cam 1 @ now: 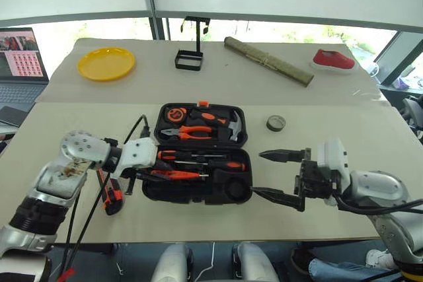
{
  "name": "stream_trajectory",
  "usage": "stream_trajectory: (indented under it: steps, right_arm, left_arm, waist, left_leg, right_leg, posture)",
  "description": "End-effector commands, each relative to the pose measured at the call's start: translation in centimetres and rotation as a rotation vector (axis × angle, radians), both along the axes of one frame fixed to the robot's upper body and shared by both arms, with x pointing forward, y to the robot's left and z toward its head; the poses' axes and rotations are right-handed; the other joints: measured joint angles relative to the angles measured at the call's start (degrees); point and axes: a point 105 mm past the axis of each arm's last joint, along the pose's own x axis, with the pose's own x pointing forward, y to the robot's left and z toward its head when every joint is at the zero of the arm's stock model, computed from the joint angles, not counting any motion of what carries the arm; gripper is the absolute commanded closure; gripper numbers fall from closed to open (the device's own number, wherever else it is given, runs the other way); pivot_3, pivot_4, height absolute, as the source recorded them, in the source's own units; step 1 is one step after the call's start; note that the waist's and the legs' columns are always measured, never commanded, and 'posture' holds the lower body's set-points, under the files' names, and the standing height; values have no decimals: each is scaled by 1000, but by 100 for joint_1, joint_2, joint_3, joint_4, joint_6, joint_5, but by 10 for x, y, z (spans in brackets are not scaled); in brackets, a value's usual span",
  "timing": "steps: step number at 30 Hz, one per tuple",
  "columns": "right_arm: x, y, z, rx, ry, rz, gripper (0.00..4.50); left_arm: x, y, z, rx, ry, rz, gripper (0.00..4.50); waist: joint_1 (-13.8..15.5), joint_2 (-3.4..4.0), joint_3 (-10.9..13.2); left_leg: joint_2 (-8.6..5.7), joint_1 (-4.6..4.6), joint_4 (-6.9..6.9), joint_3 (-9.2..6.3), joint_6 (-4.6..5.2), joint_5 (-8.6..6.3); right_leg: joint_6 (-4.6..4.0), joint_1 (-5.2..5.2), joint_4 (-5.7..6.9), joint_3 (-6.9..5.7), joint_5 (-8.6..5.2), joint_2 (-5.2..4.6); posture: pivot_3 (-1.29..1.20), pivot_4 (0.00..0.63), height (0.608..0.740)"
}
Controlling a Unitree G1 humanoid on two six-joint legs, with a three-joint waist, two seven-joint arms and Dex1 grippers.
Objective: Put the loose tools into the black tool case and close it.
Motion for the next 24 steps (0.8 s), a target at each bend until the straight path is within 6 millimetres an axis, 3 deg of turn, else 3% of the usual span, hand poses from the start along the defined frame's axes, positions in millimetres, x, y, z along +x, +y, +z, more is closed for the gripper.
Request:
stream_trajectory:
  steps: [1, 5, 15, 24]
  right_arm:
    - [0, -6, 5, -35, -28, -17, 0]
    - [1, -8, 6, -34, -28, -31, 0]
    - [0, -8, 5, -39, -16, -44, 0]
    - [1, -7, 2, -52, -5, -48, 0]
  left_arm:
    - [12, 3, 2, 72, -41, 40, 4046]
    - [22, 1, 4, 77, -52, 96, 4046]
    - [8, 0, -8, 195, -33, 7, 4046]
    - [7, 3, -20, 282, -1, 49, 4046]
  waist:
    - [0, 0, 0]
    - [0, -1, 1]
    - [-3, -1, 0]
    - [-1, -1, 0]
  left_leg:
    - [0, 0, 0, 0, 0, 0]
    - [-1, -2, 2, 0, 2, -1]
    - [0, -1, 6, -1, 4, -2]
    - [-1, 4, 6, -1, 6, -4]
  right_leg:
    - [1, 0, 0, 1, 0, 0]
    - [5, 1, -1, 0, -2, 0]
    - [6, 3, 1, 1, -3, -1]
    - [6, 8, 1, 3, -3, -1]
  posture:
    - [0, 150, 740]
    - [0, 150, 740]
    - [0, 150, 740]
    - [0, 150, 740]
